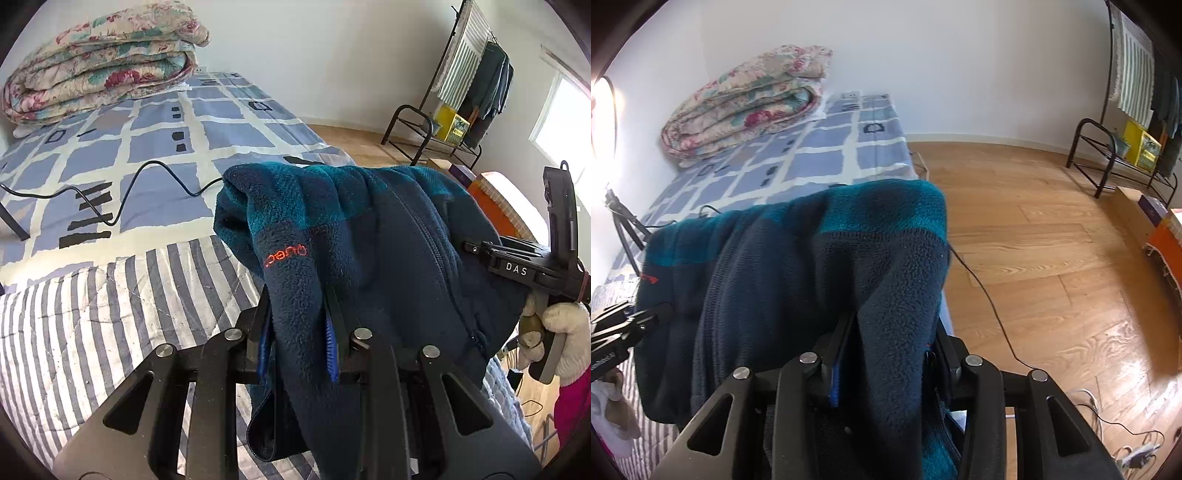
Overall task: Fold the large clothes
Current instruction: 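Lift the folded bundle with both grippers and carry it up the bed, then lower the bundle onto the bed and open both grippers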
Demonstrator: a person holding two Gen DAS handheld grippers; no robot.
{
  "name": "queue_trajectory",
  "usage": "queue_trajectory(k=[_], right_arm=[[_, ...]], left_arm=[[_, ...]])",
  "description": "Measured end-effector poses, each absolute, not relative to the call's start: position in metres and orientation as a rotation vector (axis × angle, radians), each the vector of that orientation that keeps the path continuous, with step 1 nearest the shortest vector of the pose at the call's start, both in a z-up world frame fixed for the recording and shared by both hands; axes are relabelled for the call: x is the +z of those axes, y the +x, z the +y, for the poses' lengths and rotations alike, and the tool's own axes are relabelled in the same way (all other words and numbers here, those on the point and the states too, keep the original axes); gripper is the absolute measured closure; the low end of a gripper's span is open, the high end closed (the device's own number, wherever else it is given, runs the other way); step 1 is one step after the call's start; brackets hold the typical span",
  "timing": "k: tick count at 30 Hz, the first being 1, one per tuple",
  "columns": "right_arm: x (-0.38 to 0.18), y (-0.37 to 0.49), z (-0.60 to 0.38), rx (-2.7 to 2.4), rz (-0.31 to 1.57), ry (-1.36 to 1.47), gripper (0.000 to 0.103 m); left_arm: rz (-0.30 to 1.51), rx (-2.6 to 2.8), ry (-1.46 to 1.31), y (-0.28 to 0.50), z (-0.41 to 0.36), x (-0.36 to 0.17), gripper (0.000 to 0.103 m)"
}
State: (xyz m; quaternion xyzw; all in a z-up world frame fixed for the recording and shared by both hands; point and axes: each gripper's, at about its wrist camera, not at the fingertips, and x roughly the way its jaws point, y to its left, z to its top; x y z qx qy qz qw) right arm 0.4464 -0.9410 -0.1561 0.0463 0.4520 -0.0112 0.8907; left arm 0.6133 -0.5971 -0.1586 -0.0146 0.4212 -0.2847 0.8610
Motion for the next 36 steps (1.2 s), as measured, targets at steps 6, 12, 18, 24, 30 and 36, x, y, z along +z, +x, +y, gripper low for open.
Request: queue_trajectory(k=[6, 12, 18, 24, 30, 36], right_arm=[[-0.151, 0.440, -0.944, -0.069, 0.943, 0.079, 0.061], [-0.139, 0.431, -0.942, -0.125, 0.937, 0.051, 0.061], [-0.113, 0.410, -0.936, -0.143, 0.890, 0.069, 0.061], [-0.078, 0.379, -0.913, -0.135, 0.847, 0.059, 0.061], [-0.031, 0.334, -0.882, -0.118, 0.802, 0.056, 0.061], [0.028, 0.267, -0.841, -0.091, 0.758, 0.048, 0.060]], left_arm=[[0.870, -0.588, 0.000, 0.606, -0.596, -0.155, 0.080], [0.866, -0.577, 0.001, 0.598, -0.582, -0.149, 0.080], [0.840, -0.581, 0.020, 0.577, -0.566, -0.132, 0.080], [0.809, -0.583, 0.019, 0.547, -0.544, -0.105, 0.080], [0.765, -0.599, 0.004, 0.499, -0.511, -0.055, 0.080], [0.713, -0.630, -0.012, 0.429, -0.474, 0.006, 0.080]])
